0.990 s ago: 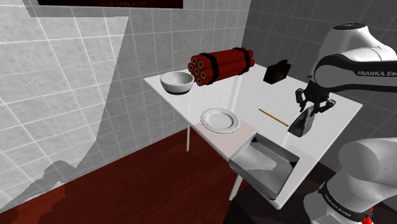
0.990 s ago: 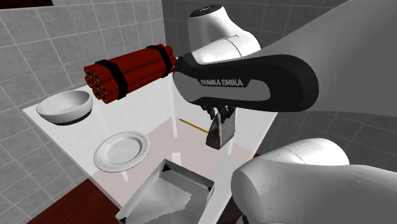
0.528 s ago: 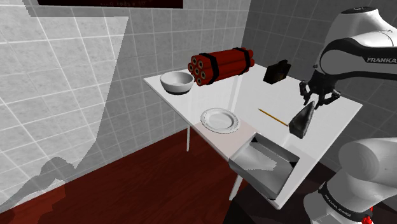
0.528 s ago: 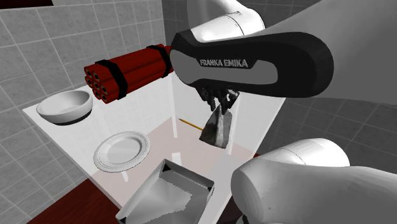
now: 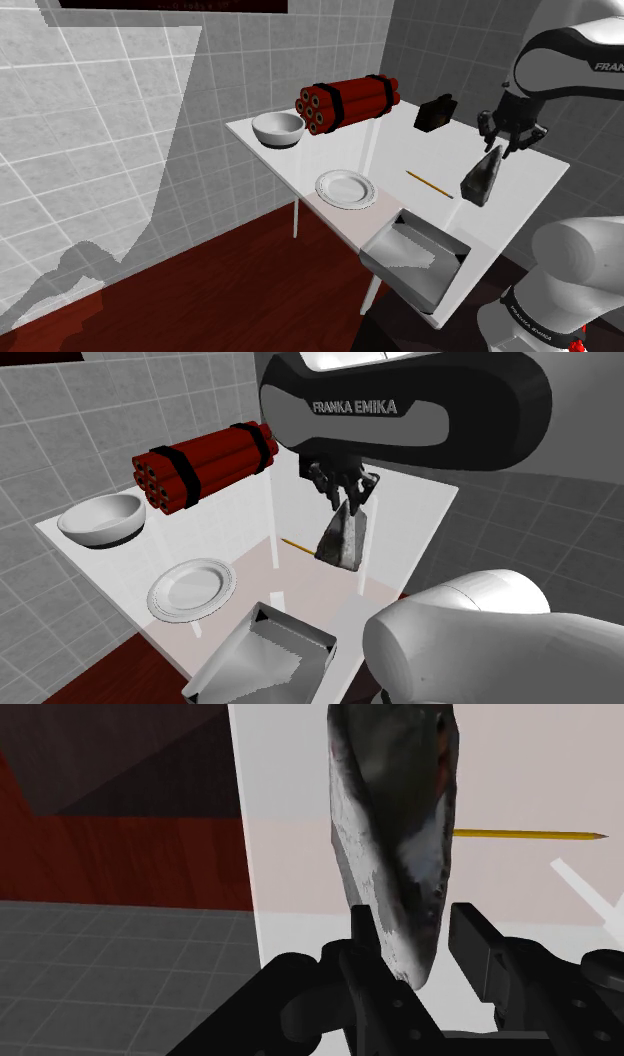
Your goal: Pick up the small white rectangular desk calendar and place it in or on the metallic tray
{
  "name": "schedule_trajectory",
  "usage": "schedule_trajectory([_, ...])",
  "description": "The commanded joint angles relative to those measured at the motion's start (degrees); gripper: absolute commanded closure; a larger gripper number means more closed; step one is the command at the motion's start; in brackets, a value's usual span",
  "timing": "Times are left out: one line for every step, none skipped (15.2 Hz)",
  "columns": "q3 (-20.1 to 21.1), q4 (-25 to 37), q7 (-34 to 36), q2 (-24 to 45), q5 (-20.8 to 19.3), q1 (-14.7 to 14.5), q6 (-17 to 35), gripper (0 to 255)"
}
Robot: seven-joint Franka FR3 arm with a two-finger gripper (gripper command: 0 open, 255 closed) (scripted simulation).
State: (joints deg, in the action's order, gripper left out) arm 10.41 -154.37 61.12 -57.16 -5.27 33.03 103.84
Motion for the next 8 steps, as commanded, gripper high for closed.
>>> schedule_trajectory([1.1,0.7,1.0,-0.9,0.9,-0.8,-1.8,255])
schedule_trajectory([2.4,0.9,2.1,-1.8,2.0,-1.6,-3.1,255])
schedule_trajectory([3.6,1.2,3.3,-2.7,3.1,-2.5,-4.4,255])
schedule_trajectory([4.9,1.5,4.4,-3.4,4.1,-3.3,-5.7,255])
schedule_trajectory([6.1,1.9,5.6,-4.1,5.2,-4.1,-6.9,255])
schedule_trajectory([7.4,2.4,6.9,-4.6,6.3,-4.8,-8.1,255])
schedule_trajectory([8.7,3.0,8.1,-5.1,7.4,-5.6,-9.3,255])
schedule_trajectory([9.9,3.6,9.3,-5.4,8.5,-6.3,-10.4,255])
